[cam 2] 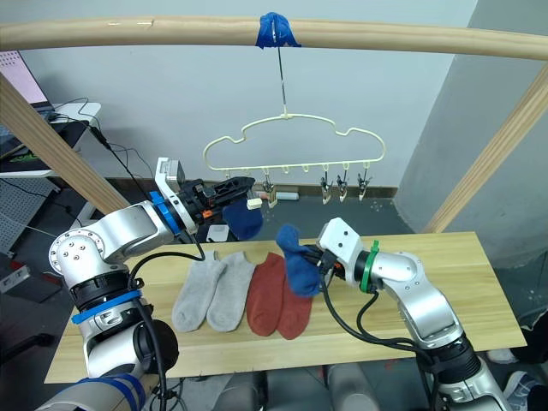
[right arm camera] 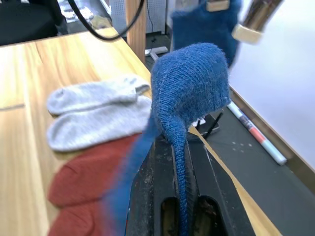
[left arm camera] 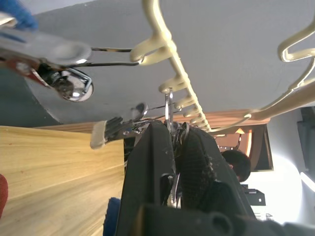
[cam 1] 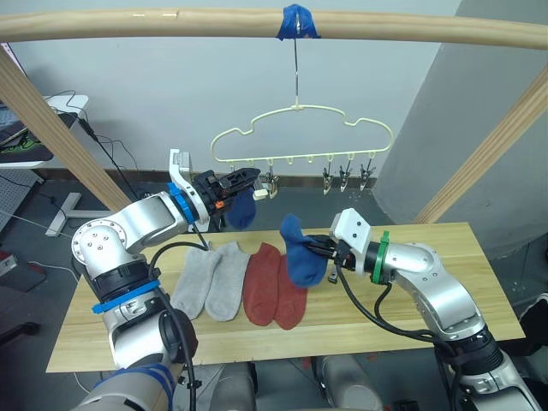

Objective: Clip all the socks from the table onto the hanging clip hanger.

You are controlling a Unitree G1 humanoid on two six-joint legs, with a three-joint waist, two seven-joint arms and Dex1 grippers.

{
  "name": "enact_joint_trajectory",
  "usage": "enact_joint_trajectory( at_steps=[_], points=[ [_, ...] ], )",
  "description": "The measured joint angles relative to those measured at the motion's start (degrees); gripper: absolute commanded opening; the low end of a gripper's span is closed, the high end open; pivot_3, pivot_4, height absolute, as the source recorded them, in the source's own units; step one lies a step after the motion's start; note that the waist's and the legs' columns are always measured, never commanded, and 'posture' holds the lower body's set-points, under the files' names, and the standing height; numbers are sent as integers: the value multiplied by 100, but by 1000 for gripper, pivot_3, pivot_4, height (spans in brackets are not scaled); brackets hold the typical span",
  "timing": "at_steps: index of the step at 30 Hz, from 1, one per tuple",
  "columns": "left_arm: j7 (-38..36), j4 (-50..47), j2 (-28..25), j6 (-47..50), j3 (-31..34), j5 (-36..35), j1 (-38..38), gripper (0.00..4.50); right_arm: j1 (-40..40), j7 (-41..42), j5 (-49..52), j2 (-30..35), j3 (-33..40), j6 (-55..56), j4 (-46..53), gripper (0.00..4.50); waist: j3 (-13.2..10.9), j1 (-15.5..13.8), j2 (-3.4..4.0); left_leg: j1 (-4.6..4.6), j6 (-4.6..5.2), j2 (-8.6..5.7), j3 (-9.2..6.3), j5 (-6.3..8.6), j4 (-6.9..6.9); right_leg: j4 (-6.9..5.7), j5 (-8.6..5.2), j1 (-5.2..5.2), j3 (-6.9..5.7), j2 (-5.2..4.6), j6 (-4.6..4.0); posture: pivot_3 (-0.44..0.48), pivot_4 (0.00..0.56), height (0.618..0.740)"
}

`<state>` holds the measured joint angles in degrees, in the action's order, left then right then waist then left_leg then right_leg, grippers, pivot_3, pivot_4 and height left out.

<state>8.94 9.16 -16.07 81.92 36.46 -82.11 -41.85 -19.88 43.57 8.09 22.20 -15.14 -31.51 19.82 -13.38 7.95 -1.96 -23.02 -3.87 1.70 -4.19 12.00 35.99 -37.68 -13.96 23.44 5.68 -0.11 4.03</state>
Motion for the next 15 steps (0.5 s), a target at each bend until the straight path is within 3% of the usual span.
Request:
enact_joint_trajectory(
  at_steps=[15],
  points=[
    [-190,77,-286,-359,-649,-214,100,226,-683,-359,162,-729,-146,-410,-18,28,0,-6,0,-77,-3,0,-5,1,1,-5,1,75,-6,-1,-1,-137,218,740]
  ],
)
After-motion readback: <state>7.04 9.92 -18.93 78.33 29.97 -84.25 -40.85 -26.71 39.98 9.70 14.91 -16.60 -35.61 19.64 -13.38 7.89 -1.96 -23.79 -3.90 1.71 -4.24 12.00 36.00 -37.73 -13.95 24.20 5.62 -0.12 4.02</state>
